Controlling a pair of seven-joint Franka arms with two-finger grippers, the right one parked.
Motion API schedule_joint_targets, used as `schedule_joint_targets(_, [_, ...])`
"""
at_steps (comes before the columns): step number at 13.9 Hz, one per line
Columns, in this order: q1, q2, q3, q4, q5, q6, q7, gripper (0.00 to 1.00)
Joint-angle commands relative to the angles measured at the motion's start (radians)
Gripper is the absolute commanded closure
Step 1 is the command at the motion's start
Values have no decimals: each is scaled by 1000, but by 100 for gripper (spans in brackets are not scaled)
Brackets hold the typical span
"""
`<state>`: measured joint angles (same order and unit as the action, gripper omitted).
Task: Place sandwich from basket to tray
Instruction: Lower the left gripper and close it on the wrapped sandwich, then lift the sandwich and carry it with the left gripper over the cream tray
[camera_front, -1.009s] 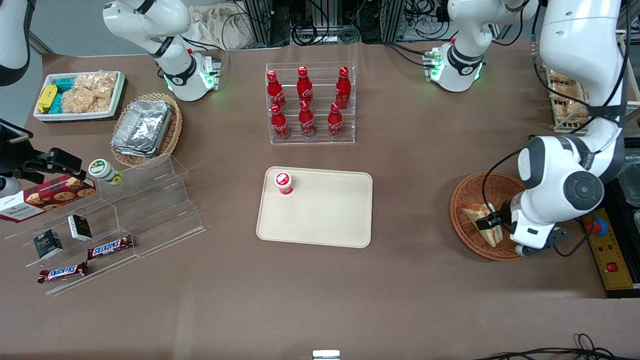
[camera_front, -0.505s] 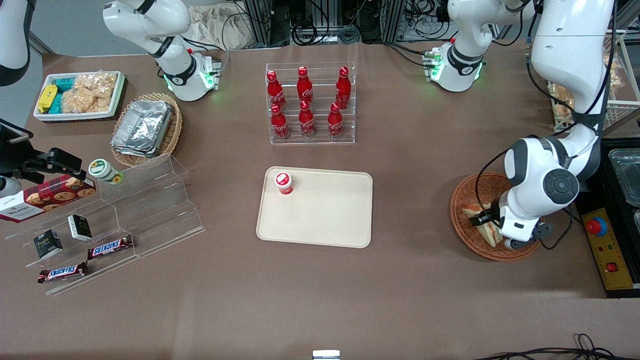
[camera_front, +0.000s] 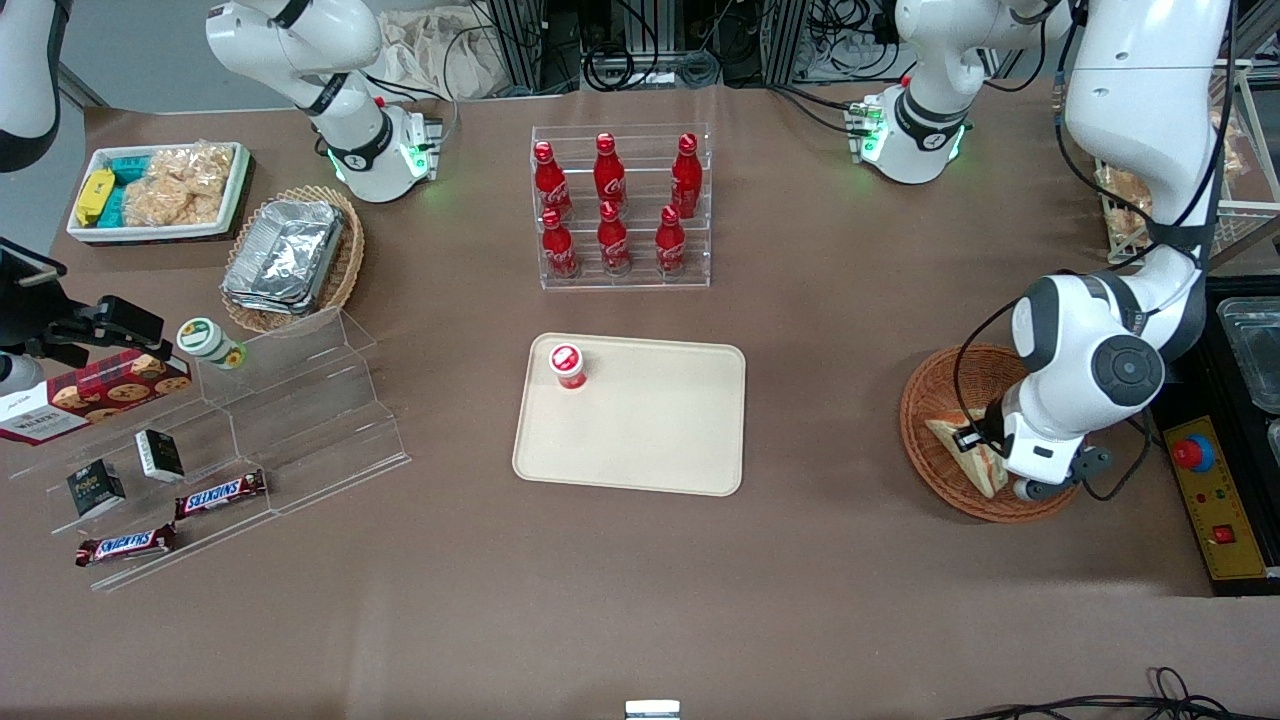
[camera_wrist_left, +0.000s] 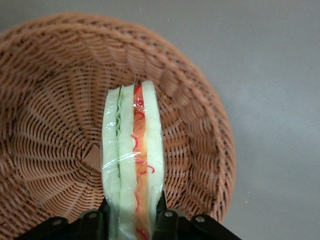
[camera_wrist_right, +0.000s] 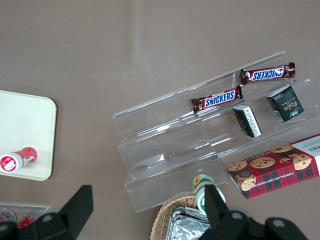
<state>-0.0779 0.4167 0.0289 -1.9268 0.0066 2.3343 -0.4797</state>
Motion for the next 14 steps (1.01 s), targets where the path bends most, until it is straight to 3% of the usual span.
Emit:
schedule_joint_targets(1, [-8,-84,-3,41,18,-70,-8,63])
schedule_joint_targets(8, [-63,-185,-7,310,16,-525,39,63])
schedule_joint_targets(11, [-155,-187,-6,426,16,-702,17,63])
schedule_joint_targets(14, [-287,-185,-6,437,16,-728,-133,63])
